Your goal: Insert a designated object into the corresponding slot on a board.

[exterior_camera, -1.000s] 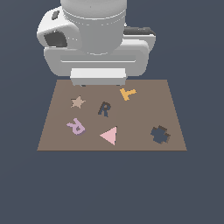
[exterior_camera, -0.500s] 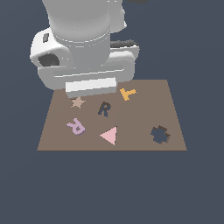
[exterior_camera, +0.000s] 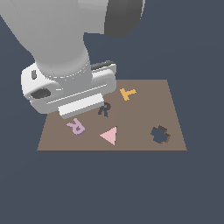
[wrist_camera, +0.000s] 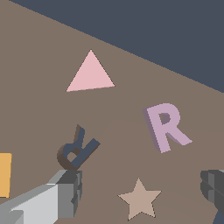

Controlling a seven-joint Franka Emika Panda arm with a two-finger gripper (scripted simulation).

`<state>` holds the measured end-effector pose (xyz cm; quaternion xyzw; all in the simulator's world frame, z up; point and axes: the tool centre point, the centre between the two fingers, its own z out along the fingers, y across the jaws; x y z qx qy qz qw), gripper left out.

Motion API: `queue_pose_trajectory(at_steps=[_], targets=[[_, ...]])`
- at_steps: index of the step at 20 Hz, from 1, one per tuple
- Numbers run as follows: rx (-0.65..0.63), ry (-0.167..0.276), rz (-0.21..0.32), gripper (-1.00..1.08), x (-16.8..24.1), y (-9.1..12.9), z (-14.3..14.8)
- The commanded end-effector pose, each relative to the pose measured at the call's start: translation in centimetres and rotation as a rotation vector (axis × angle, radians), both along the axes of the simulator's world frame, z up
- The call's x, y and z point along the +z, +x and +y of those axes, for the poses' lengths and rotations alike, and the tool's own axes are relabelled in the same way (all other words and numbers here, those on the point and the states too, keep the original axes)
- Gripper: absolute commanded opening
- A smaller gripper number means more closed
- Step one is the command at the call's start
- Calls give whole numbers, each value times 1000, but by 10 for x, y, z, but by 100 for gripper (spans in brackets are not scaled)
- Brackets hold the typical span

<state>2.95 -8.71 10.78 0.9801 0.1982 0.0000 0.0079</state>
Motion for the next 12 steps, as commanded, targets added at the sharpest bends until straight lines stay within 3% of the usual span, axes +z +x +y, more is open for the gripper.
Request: queue_pose_trajectory(at_steps=[1, 12], targets=[[65, 4, 1, 100, -12, 8, -9], [268, 13, 4, 100, -48, 37, -31]])
